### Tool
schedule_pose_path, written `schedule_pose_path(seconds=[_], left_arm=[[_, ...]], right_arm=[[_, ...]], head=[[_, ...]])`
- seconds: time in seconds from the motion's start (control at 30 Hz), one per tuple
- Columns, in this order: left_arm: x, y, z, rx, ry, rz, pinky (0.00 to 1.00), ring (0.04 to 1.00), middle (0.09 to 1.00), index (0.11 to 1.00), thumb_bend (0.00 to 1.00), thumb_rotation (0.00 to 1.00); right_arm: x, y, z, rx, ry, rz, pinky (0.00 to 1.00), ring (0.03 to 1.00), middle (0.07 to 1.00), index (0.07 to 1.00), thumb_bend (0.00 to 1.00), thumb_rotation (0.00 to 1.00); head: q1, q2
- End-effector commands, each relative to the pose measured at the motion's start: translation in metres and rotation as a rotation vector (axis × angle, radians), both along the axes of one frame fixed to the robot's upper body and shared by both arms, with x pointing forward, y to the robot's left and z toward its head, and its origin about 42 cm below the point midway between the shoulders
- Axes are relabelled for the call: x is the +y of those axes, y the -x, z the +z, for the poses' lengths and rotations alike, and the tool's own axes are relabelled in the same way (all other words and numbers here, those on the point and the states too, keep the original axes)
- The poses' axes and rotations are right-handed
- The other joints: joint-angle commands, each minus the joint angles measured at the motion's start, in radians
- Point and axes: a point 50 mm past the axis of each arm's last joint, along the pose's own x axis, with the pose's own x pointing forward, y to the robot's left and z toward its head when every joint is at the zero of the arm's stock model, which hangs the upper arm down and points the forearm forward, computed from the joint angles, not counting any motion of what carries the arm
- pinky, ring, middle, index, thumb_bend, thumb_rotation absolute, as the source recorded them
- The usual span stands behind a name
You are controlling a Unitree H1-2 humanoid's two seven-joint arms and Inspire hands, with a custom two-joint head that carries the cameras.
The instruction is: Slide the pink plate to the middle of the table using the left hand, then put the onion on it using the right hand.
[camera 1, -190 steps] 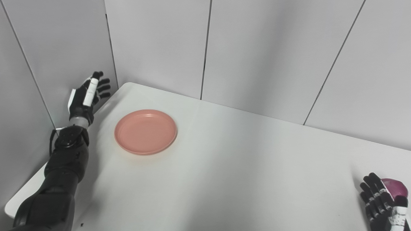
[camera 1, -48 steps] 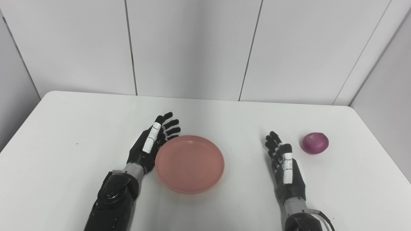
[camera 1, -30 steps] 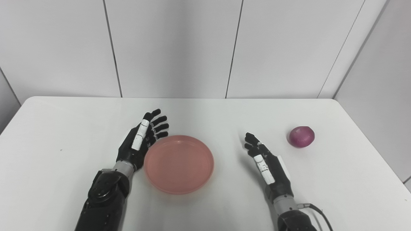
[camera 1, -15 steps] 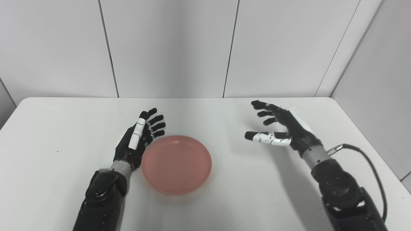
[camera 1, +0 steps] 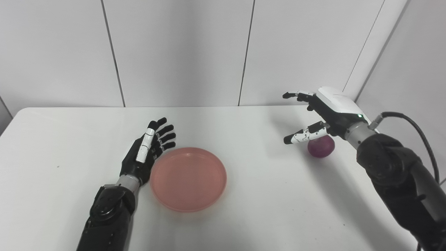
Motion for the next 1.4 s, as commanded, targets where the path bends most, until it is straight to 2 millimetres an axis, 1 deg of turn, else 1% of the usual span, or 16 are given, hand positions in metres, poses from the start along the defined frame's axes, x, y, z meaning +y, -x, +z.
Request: schedule_pose_path(seconds=[0.0, 0.13, 0.17, 0.3, 0.4, 0.57, 0.63, 0.7, 0.77, 0.83, 0.97, 1.07, 1.23, 1.37], left_arm=[[0.008, 0.022, -0.044, 0.189, -0.035, 0.016, 0.77, 0.821, 0.854, 0.858, 0.72, 0.84], [0.007, 0.022, -0.047, 0.194, -0.042, 0.012, 0.76, 0.809, 0.846, 0.853, 0.73, 0.83], [0.007, 0.022, -0.048, 0.196, -0.041, 0.011, 0.76, 0.807, 0.842, 0.851, 0.73, 0.83], [0.007, 0.022, -0.048, 0.2, -0.04, 0.011, 0.77, 0.808, 0.843, 0.855, 0.74, 0.83], [0.007, 0.022, -0.047, 0.2, -0.037, 0.016, 0.77, 0.811, 0.844, 0.855, 0.74, 0.83], [0.008, 0.022, -0.046, 0.199, -0.035, 0.015, 0.77, 0.818, 0.848, 0.864, 0.73, 0.83], [0.007, 0.023, -0.046, 0.199, -0.038, 0.017, 0.77, 0.813, 0.843, 0.861, 0.73, 0.83], [0.007, 0.023, -0.047, 0.2, -0.037, 0.017, 0.76, 0.812, 0.842, 0.855, 0.73, 0.84], [0.006, 0.023, -0.047, 0.202, -0.035, 0.017, 0.77, 0.812, 0.842, 0.853, 0.73, 0.83], [0.007, 0.022, -0.048, 0.203, -0.035, 0.017, 0.77, 0.812, 0.843, 0.856, 0.74, 0.83], [0.009, 0.022, -0.049, 0.205, -0.038, 0.018, 0.77, 0.814, 0.846, 0.857, 0.74, 0.83], [0.01, 0.022, -0.048, 0.203, -0.04, 0.017, 0.77, 0.815, 0.849, 0.861, 0.74, 0.84], [0.011, 0.023, -0.05, 0.204, -0.046, 0.02, 0.76, 0.803, 0.839, 0.853, 0.74, 0.83], [0.01, 0.023, -0.052, 0.209, -0.043, 0.02, 0.76, 0.798, 0.836, 0.848, 0.74, 0.83]], right_arm=[[-0.012, -0.01, 0.041, -0.082, 0.111, -0.019, 0.61, 0.806, 0.853, 0.812, 1.0, 0.32], [-0.022, -0.02, 0.048, -0.03, 0.169, -0.06, 0.62, 0.82, 0.861, 0.814, 1.0, 0.3], [-0.025, -0.023, 0.048, -0.022, 0.183, -0.066, 0.62, 0.819, 0.854, 0.807, 1.0, 0.28], [-0.032, -0.029, 0.049, 0.0, 0.215, -0.092, 0.62, 0.815, 0.842, 0.802, 1.0, 0.29], [-0.036, -0.034, 0.046, 0.026, 0.22, -0.117, 0.64, 0.821, 0.843, 0.805, 1.0, 0.28], [-0.047, -0.039, 0.042, 0.11, 0.247, -0.177, 0.68, 0.836, 0.849, 0.823, 1.0, 0.31], [-0.051, -0.042, 0.04, 0.143, 0.253, -0.2, 0.69, 0.832, 0.843, 0.827, 1.0, 0.31], [-0.056, -0.044, 0.036, 0.164, 0.251, -0.216, 0.69, 0.836, 0.847, 0.826, 1.0, 0.28], [-0.058, -0.045, 0.032, 0.171, 0.254, -0.22, 0.66, 0.822, 0.84, 0.819, 1.0, 0.26], [-0.059, -0.045, 0.026, 0.168, 0.266, -0.219, 0.63, 0.798, 0.828, 0.814, 1.0, 0.26], [-0.058, -0.046, 0.014, 0.18, 0.273, -0.227, 0.65, 0.829, 0.85, 0.816, 1.0, 0.27], [-0.056, -0.046, 0.005, 0.194, 0.273, -0.236, 0.64, 0.845, 0.869, 0.819, 1.0, 0.27], [-0.053, -0.048, -0.006, 0.215, 0.275, -0.238, 0.65, 0.839, 0.868, 0.826, 1.0, 0.27], [-0.049, -0.048, -0.014, 0.224, 0.267, -0.226, 0.64, 0.832, 0.865, 0.827, 1.0, 0.25]], head=[[0.0, 0.001], [0.004, 0.002], [0.004, 0.002], [0.004, 0.002], [0.004, 0.002], [0.006, 0.003], [0.007, 0.004], [0.008, 0.005], [0.008, 0.005], [0.011, 0.004], [0.011, 0.004], [0.012, 0.007], [0.014, 0.01], [0.014, 0.008]])
